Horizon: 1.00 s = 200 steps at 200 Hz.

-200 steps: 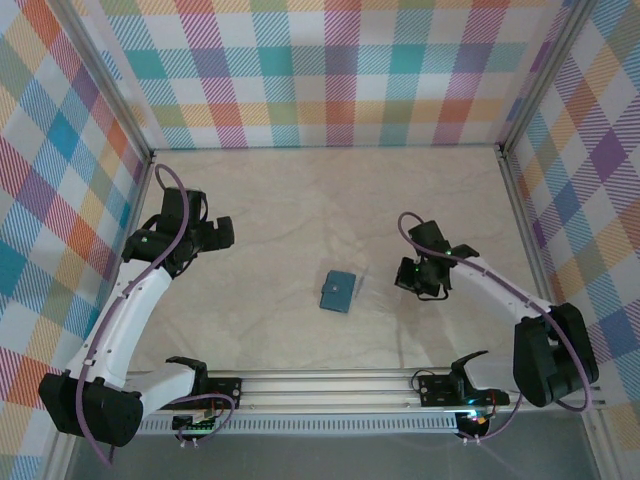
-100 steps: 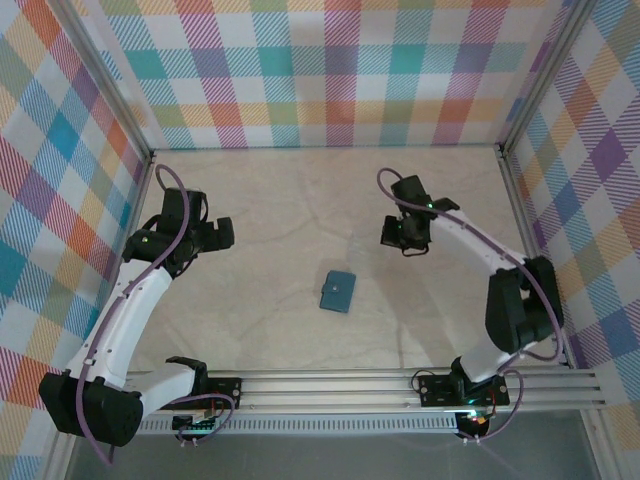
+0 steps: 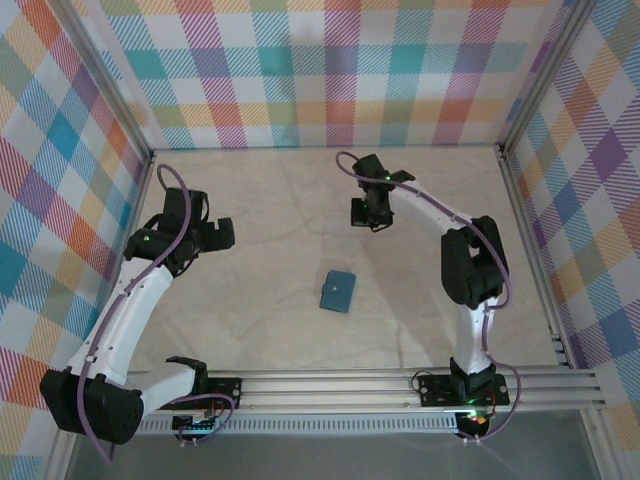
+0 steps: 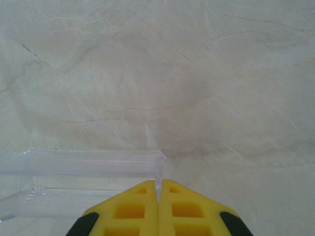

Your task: Take the credit cards out of the card holder

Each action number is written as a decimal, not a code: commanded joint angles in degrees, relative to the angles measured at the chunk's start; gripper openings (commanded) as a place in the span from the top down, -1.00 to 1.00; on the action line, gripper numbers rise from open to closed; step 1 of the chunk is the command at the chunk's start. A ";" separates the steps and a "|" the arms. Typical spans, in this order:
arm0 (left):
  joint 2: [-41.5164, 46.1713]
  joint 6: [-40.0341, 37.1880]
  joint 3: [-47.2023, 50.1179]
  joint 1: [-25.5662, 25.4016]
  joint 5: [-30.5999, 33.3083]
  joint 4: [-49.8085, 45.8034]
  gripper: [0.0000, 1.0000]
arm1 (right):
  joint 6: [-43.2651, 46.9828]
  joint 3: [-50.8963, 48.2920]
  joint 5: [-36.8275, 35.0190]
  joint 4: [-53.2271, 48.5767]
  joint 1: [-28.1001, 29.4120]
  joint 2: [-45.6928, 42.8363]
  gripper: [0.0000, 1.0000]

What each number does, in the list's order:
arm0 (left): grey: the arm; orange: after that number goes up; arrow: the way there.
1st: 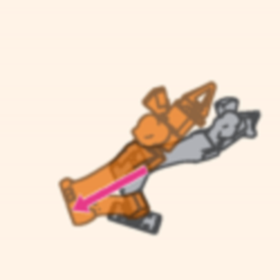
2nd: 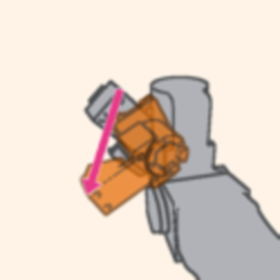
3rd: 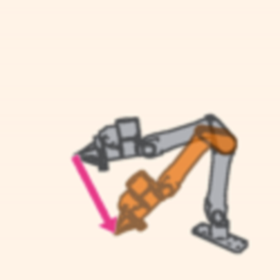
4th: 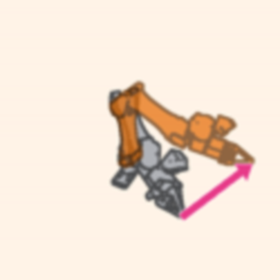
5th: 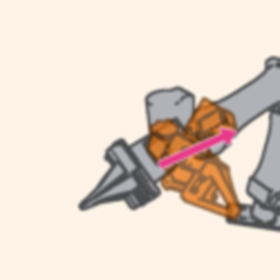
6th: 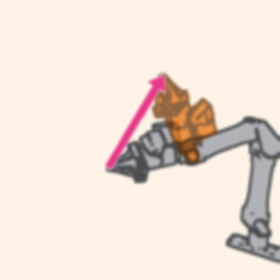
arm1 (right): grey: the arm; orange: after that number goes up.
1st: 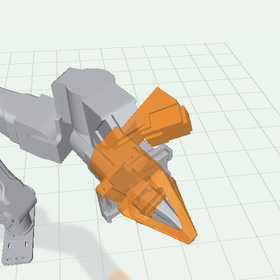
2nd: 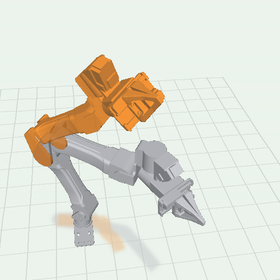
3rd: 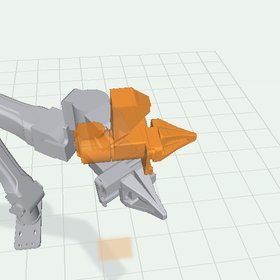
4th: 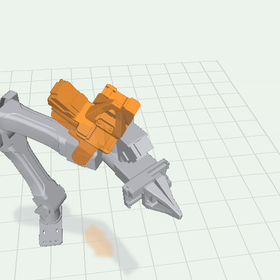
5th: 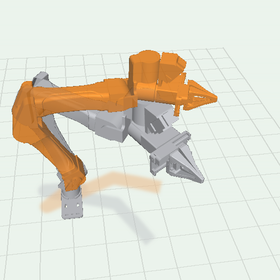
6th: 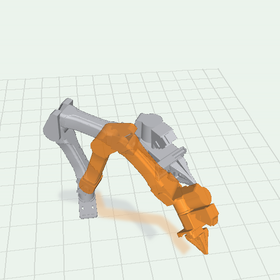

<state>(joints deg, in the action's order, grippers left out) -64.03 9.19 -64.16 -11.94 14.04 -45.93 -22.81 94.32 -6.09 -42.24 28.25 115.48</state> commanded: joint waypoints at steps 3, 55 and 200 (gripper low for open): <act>0.16 -0.64 0.83 -0.67 -0.37 1.19 -1.00 | 0.63 4.96 -1.43 -3.58 1.32 2.74 0.89; -0.22 -0.60 0.86 -0.62 -1.16 1.23 -1.00 | -1.02 9.64 -2.99 -7.46 2.25 7.53 0.85; -1.54 5.09 0.44 -1.69 -8.03 1.94 -1.00 | -3.47 7.47 -2.11 -9.21 2.69 0.60 0.38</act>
<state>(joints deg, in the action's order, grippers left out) -65.10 10.55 -63.88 -12.03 10.68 -45.87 -25.21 102.96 -9.58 -50.06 30.46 122.63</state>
